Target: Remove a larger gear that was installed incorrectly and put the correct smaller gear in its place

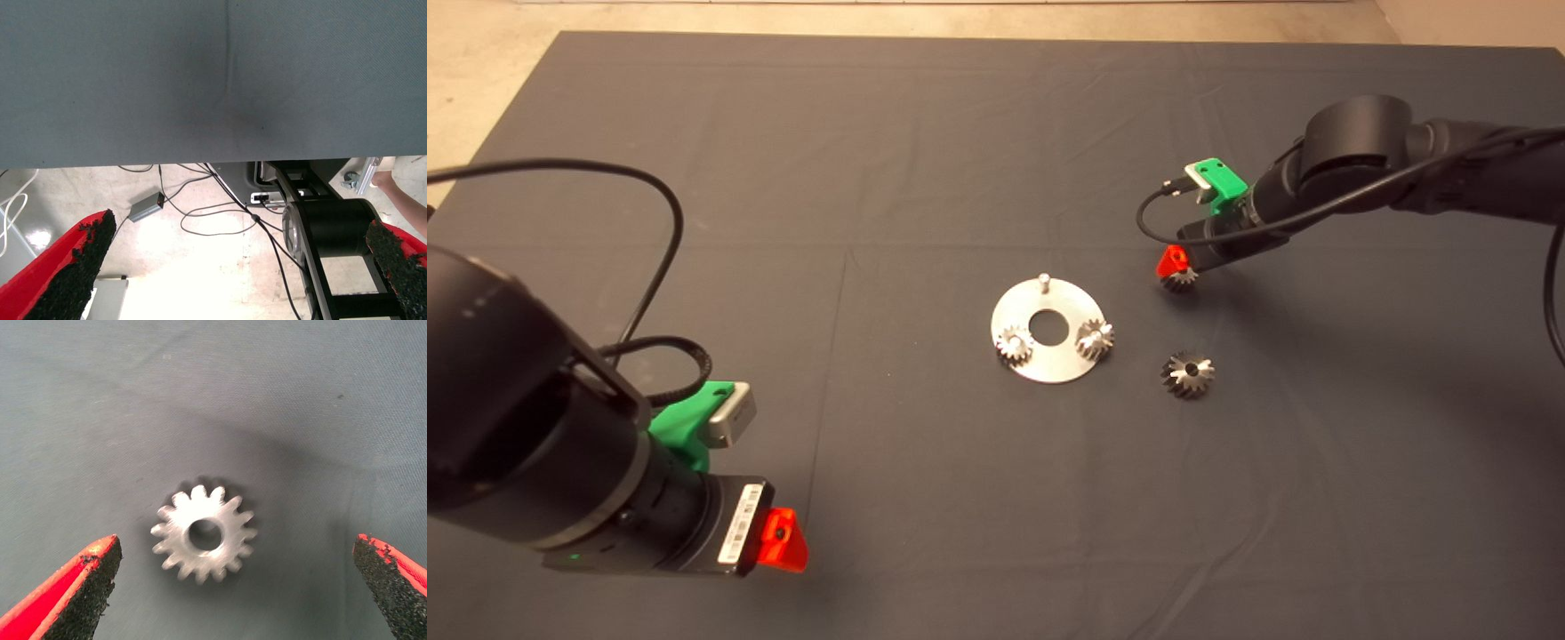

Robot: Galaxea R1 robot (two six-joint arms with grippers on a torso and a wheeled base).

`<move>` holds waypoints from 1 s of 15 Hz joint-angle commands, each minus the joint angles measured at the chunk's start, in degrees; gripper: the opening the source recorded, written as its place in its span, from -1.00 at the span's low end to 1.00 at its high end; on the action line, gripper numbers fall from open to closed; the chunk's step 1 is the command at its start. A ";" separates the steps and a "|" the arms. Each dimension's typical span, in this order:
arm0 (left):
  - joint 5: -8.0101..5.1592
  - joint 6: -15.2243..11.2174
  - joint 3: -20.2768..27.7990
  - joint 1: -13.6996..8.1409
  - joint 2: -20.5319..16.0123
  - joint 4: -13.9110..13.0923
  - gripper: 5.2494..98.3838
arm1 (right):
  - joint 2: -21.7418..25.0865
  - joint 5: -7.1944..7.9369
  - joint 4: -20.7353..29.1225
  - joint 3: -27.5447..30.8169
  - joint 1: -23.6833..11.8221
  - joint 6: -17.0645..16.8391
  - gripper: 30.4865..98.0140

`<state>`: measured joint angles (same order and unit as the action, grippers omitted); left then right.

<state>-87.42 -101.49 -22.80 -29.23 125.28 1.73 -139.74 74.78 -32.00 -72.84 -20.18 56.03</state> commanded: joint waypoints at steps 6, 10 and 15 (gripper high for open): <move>-2.93 -0.47 0.75 -0.57 0.01 -0.68 0.98 | -1.35 -2.09 -1.49 -1.85 -0.75 0.05 0.83; -2.93 -0.47 0.75 -0.57 0.01 -0.68 0.98 | -2.08 -2.18 -1.49 -1.85 -0.48 0.13 0.83; -2.93 -0.47 0.75 -0.57 0.01 -0.68 0.98 | -2.43 -2.18 -1.49 -1.85 0.39 0.22 0.83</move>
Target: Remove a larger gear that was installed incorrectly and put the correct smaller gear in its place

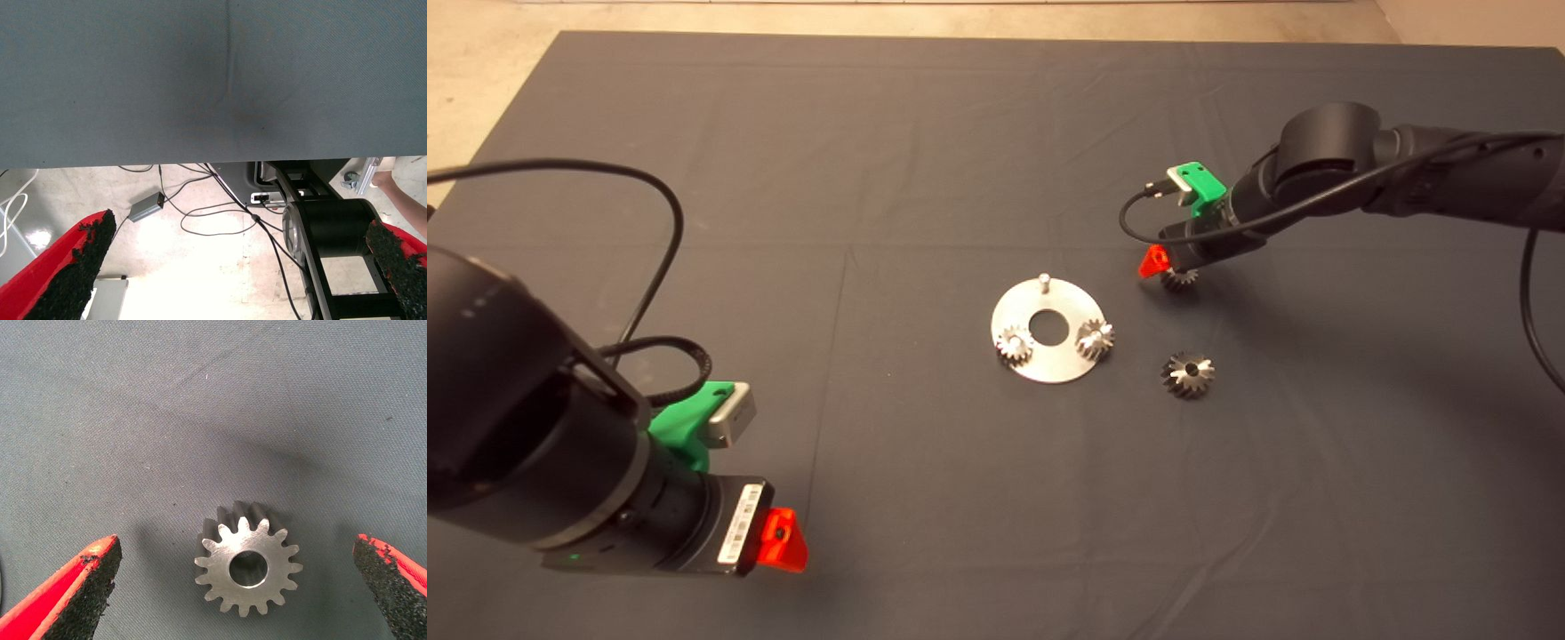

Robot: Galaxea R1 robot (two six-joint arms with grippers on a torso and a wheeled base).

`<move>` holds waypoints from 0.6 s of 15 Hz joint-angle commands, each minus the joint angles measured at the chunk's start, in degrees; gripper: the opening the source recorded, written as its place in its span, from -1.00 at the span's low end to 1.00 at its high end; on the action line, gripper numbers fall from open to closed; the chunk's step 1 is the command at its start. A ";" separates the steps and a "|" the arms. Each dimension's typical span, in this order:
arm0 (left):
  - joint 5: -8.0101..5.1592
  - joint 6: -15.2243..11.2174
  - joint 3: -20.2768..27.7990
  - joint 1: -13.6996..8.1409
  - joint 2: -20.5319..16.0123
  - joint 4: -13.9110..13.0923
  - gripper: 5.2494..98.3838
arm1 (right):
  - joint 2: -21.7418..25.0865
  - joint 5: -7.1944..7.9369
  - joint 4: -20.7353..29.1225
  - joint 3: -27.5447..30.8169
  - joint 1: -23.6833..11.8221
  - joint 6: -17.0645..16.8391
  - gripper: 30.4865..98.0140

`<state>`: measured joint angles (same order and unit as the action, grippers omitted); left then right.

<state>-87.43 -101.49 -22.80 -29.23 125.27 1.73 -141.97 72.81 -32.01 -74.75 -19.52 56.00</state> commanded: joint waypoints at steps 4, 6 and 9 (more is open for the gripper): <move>-2.92 -0.47 0.75 -0.57 0.02 -0.68 0.98 | 0.15 -0.22 -1.48 0.06 0.00 0.16 0.83; -2.92 -0.47 0.75 -0.57 0.02 -0.68 0.98 | 0.15 -0.22 -1.48 0.06 0.09 0.16 0.83; -2.92 -0.47 0.75 -0.57 0.02 -0.68 0.98 | 0.41 -0.22 -1.48 -0.03 0.09 0.16 0.83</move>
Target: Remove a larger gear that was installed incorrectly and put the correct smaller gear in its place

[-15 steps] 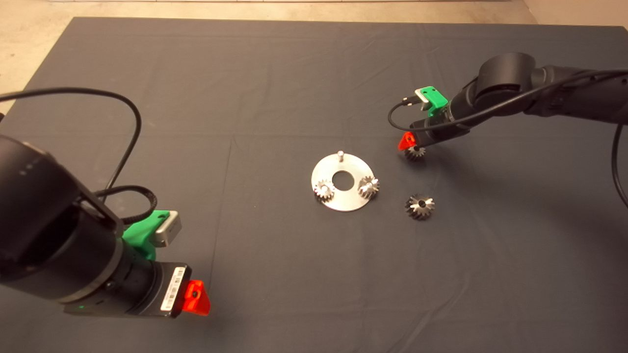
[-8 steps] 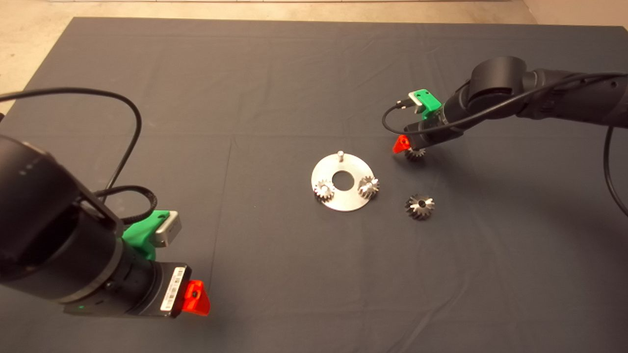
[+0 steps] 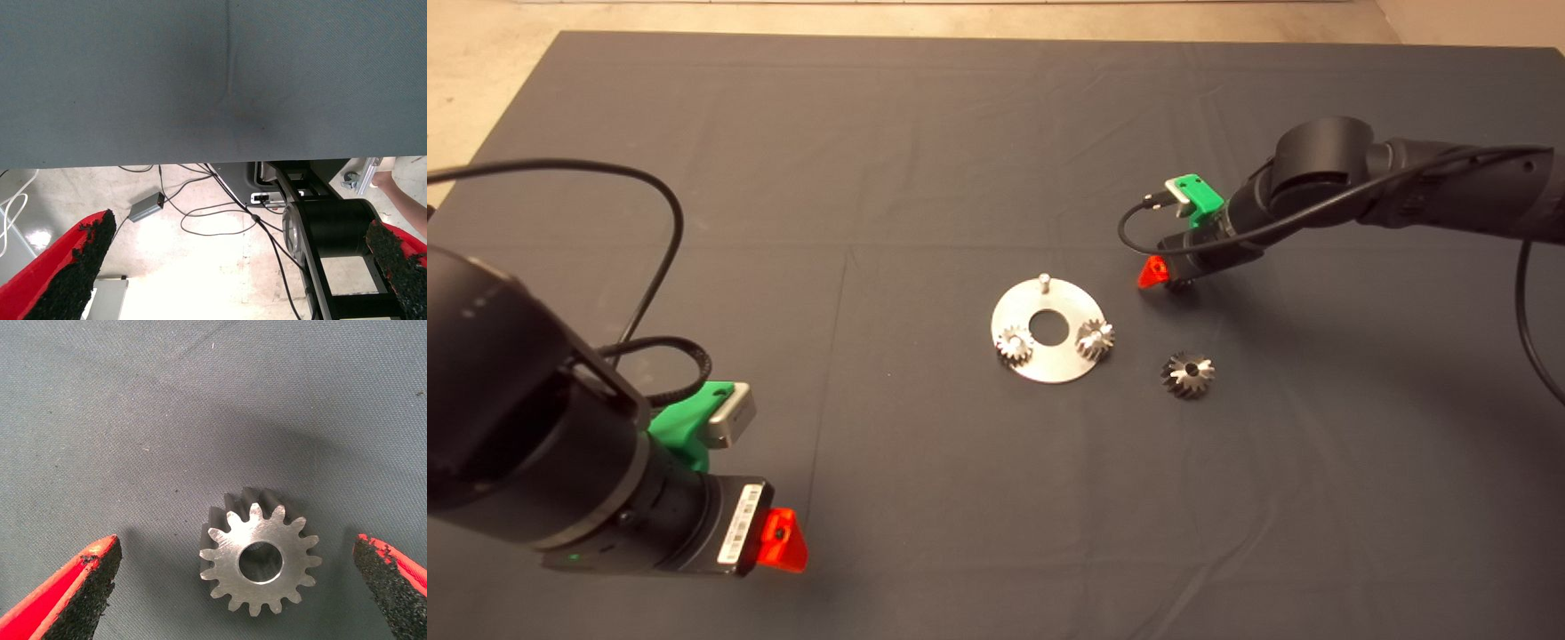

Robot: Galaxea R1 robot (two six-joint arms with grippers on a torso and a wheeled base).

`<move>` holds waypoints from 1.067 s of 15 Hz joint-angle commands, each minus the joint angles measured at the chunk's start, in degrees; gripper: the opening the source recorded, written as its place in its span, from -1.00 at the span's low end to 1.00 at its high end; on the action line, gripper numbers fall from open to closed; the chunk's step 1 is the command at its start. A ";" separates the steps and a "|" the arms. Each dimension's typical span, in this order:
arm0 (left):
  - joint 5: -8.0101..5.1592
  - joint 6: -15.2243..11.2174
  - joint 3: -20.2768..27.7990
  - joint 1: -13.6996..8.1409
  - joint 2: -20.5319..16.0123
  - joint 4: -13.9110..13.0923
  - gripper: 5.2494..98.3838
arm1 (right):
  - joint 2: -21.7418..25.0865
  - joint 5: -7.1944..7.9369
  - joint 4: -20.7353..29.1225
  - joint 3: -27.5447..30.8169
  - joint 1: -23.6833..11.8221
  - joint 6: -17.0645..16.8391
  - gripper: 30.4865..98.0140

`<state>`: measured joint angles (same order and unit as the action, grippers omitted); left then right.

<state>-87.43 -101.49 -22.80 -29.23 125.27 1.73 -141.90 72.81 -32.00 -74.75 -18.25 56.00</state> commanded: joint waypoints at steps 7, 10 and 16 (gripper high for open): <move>-2.92 -0.47 0.75 -0.49 0.02 -0.68 0.98 | 0.61 -0.13 -1.49 -0.38 -1.27 -0.02 0.79; -2.92 -0.47 0.80 -0.53 0.02 -0.68 0.98 | 0.61 -0.17 -1.49 -0.64 -1.27 -0.02 0.62; -2.92 -0.54 0.84 -0.48 0.02 -0.68 0.98 | 0.61 -0.21 -1.40 -0.64 -1.27 -0.02 0.45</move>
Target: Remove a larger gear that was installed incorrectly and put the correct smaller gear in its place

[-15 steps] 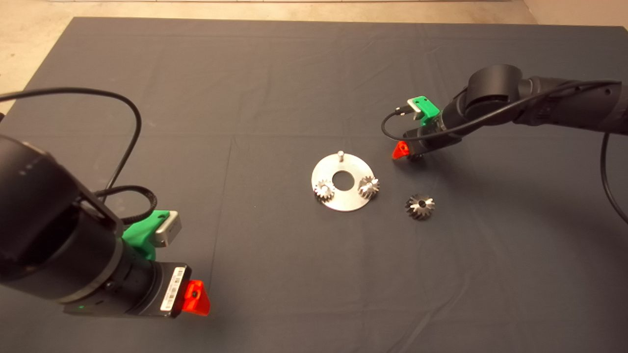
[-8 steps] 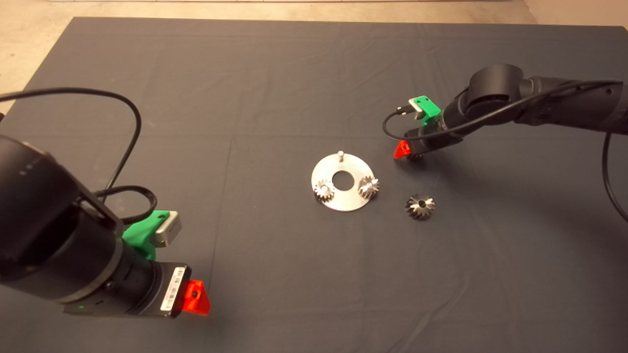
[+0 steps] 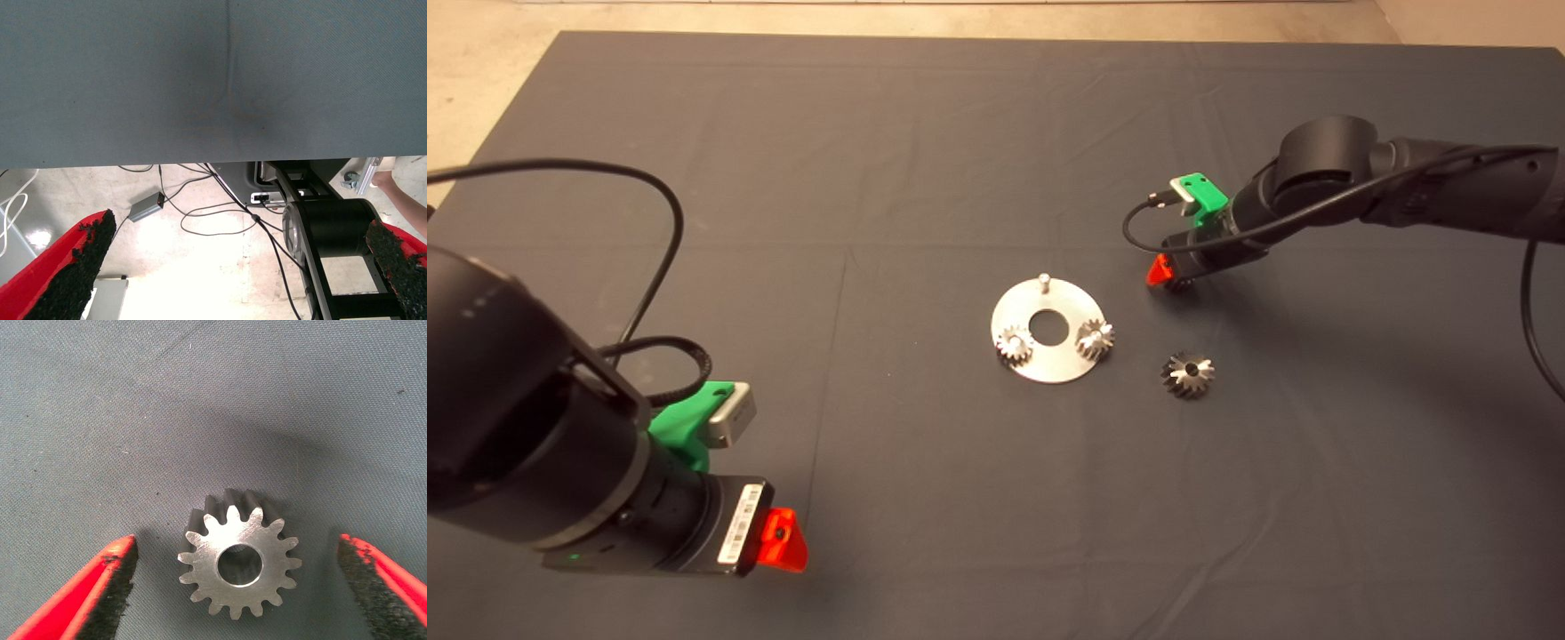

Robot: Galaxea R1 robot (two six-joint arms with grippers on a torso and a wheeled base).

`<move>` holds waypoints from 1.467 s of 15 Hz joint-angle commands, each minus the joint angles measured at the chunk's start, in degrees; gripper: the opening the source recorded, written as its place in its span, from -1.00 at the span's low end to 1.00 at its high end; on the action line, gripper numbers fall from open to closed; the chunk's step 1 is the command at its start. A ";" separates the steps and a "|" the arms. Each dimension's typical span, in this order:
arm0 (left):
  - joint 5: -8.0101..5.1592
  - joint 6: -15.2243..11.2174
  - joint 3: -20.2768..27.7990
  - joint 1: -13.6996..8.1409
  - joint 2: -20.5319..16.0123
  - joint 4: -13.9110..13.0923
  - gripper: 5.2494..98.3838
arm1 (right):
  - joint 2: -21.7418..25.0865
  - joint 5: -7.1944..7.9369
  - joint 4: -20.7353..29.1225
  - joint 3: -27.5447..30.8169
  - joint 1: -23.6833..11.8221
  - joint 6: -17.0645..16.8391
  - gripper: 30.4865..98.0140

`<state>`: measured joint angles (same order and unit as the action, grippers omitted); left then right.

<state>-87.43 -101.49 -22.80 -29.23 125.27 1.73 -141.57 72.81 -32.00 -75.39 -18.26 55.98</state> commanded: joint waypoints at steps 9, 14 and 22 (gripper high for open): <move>-2.92 -0.47 0.84 -0.48 0.02 -0.68 0.98 | 0.45 -0.22 -1.49 -0.01 -1.01 0.36 0.18; -2.92 -0.47 0.80 -0.39 0.02 -0.68 0.98 | 0.81 -0.26 -1.40 0.03 -0.73 0.36 -0.02; -2.92 -0.47 0.84 -0.39 0.02 -0.68 0.98 | 2.48 -2.50 -1.40 -0.01 -0.11 0.36 -0.27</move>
<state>-87.43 -101.51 -22.80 -29.21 125.27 1.73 -139.45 70.31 -32.00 -75.39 -17.47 56.03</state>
